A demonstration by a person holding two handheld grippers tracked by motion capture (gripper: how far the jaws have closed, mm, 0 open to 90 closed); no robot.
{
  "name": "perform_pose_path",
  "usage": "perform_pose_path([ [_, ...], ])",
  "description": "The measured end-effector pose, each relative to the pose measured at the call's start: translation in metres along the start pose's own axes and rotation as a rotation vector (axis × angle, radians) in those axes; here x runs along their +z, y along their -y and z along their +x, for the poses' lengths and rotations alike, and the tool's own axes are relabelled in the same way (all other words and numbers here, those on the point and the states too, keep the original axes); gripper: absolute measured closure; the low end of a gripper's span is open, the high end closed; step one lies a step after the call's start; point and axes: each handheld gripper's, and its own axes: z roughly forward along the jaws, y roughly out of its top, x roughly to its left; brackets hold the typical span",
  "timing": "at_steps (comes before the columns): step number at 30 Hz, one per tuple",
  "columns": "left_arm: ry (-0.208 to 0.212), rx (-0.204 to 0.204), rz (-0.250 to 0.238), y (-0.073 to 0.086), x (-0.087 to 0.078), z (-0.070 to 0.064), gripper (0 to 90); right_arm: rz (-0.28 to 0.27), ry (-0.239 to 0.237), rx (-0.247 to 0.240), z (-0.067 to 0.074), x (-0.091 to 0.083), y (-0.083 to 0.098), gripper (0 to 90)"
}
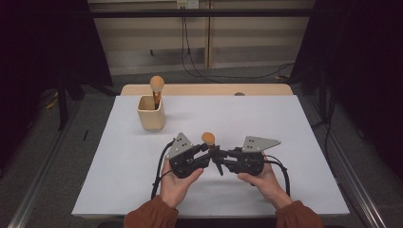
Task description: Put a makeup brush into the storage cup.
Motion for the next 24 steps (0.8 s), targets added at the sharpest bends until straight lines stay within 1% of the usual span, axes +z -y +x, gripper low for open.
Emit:
perform_pose_path([
  [1, 0.003, -0.004, 0.000, 0.0000, 0.0000, 0.0002, 68.5, -0.002, -0.001, 0.006, -0.0001, -0.0002, 0.0004, 74.5],
  [5, -0.002, 0.015, 0.010, 0.0004, 0.0001, -0.0009, 69.2, 0.005, 0.000, 0.009, 0.0001, 0.0011, 0.0007, 74.0],
  [7, 0.003, 0.017, 0.014, 0.0009, 0.0005, -0.0010, 69.7, 0.012, 0.001, 0.009, -0.0001, 0.0017, 0.0012, 73.9],
  [9, 0.006, 0.018, 0.011, 0.0011, 0.0009, -0.0019, 69.9, 0.017, 0.006, 0.007, 0.0004, 0.0014, 0.0013, 73.7],
  [11, 0.007, 0.029, 0.011, 0.0007, 0.0008, -0.0019, 70.2, 0.017, 0.006, 0.007, 0.0002, 0.0010, 0.0010, 73.4],
  [14, 0.007, 0.026, 0.008, -0.0004, 0.0005, -0.0020, 70.3, 0.019, 0.005, 0.005, 0.0003, 0.0009, 0.0009, 72.6],
  [20, 0.002, 0.030, -0.013, -0.0069, -0.0041, -0.0007, 70.5, 0.034, -0.004, 0.006, 0.0004, 0.0010, 0.0011, 65.7],
  [24, -0.007, 0.028, -0.018, -0.0073, -0.0054, 0.0011, 70.5, 0.031, -0.009, 0.007, 0.0000, 0.0005, 0.0017, 57.6],
])
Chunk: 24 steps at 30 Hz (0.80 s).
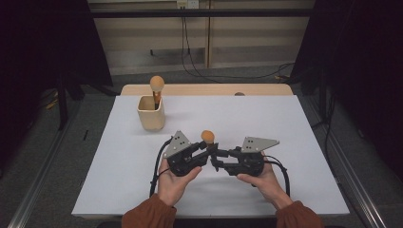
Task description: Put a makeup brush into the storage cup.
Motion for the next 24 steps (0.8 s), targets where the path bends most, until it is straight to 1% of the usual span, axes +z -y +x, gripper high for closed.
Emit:
perform_pose_path([
  [3, -0.003, -0.005, -0.001, 0.000, -0.001, 0.001, 70.5, 0.001, -0.002, 0.006, 0.001, 0.000, 0.000, 50.2],
  [6, -0.007, -0.009, -0.001, 0.000, -0.002, 0.002, 70.5, 0.016, 0.002, 0.006, 0.000, 0.001, 0.001, 43.0],
  [8, -0.009, -0.013, -0.004, -0.001, -0.002, 0.002, 70.5, 0.013, 0.001, 0.010, 0.000, 0.000, 0.001, 37.8],
  [12, -0.012, -0.013, -0.002, -0.001, -0.004, 0.004, 70.5, 0.003, -0.006, 0.010, -0.001, -0.002, 0.000, 31.7],
  [15, -0.018, -0.014, -0.007, -0.002, -0.006, 0.005, 70.5, -0.002, -0.002, 0.025, -0.001, -0.004, -0.001, 23.0],
  [16, -0.020, -0.012, -0.010, -0.002, -0.007, 0.006, 70.5, -0.005, 0.002, 0.021, -0.001, -0.004, -0.001, 18.8],
  [18, -0.029, -0.008, -0.010, -0.002, -0.008, 0.007, 70.5, -0.005, 0.010, 0.027, -0.002, -0.005, -0.001, 13.9],
  [19, -0.028, -0.009, -0.010, -0.002, -0.009, 0.007, 70.5, -0.010, 0.015, 0.026, -0.002, -0.006, -0.001, 9.8],
  [20, -0.030, -0.011, -0.010, -0.002, -0.009, 0.007, 70.5, -0.012, 0.011, 0.023, -0.003, -0.007, -0.001, 6.5],
  [24, -0.033, -0.008, -0.006, -0.002, -0.011, 0.010, 70.5, -0.033, 0.035, 0.021, -0.005, -0.014, -0.001, 5.5],
])
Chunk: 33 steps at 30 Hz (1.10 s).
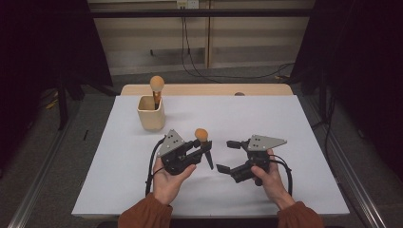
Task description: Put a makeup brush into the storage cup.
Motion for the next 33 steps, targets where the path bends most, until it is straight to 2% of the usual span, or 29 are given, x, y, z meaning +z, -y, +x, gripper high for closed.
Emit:
perform_pose_path([
  [2, -0.006, -0.001, 0.000, -0.001, -0.002, 0.001, 70.5, -0.006, 0.020, 0.009, -0.001, -0.005, 0.000, 5.6],
  [4, -0.013, 0.008, 0.000, -0.002, -0.005, 0.004, 70.5, -0.008, 0.019, 0.013, -0.002, -0.008, 0.001, 6.3],
  [5, -0.014, 0.000, -0.004, -0.002, -0.005, 0.004, 70.5, -0.009, 0.031, 0.018, -0.003, -0.010, 0.003, 6.5],
  [8, -0.020, 0.003, 0.003, -0.002, -0.008, 0.007, 70.5, -0.002, 0.024, 0.034, -0.004, -0.015, 0.008, 6.3],
  [12, -0.033, 0.002, 0.003, -0.005, -0.013, 0.011, 70.5, -0.014, 0.057, 0.038, -0.005, -0.023, 0.013, 5.2],
  [16, -0.040, -0.005, 0.000, -0.008, -0.018, 0.014, 70.5, -0.040, 0.113, 0.034, -0.005, -0.031, 0.016, 3.0],
  [19, -0.032, 0.002, 0.016, -0.010, -0.022, 0.017, 70.5, -0.071, 0.156, 0.044, -0.005, -0.036, 0.020, 0.8],
  [22, -0.045, -0.007, 0.008, -0.012, -0.027, 0.021, 70.5, -0.096, 0.201, 0.037, -0.003, -0.042, 0.025, 0.7],
  [24, -0.050, -0.003, 0.009, -0.013, -0.030, 0.025, 70.5, -0.100, 0.228, 0.029, -0.002, -0.047, 0.028, 0.3],
  [28, -0.065, -0.009, -0.004, -0.018, -0.035, 0.030, 70.6, -0.093, 0.272, 0.044, -0.004, -0.058, 0.032, 0.3],
  [33, -0.081, -0.012, -0.007, -0.022, -0.041, 0.036, 70.5, -0.085, 0.308, 0.054, -0.005, -0.070, 0.036, 0.4],
])
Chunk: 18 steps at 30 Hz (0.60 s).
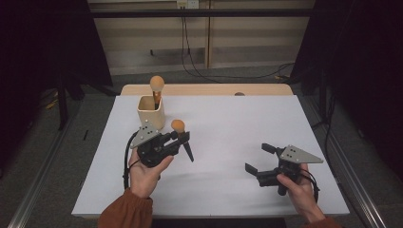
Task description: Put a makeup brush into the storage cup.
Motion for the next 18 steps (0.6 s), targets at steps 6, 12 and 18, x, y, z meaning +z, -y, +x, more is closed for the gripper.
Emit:
perform_pose_path([
  [6, -0.026, -0.010, 0.002, -0.005, -0.008, 0.009, 70.5, -0.011, 0.039, 0.012, -0.002, -0.011, 0.007, 0.9],
  [12, -0.043, -0.005, -0.011, -0.013, -0.015, 0.017, 70.5, -0.004, 0.058, 0.017, -0.004, -0.017, 0.011, 1.0],
  [18, -0.061, -0.001, -0.025, -0.022, -0.022, 0.027, 70.6, -0.008, 0.075, 0.024, -0.004, -0.021, 0.014, 2.2],
])
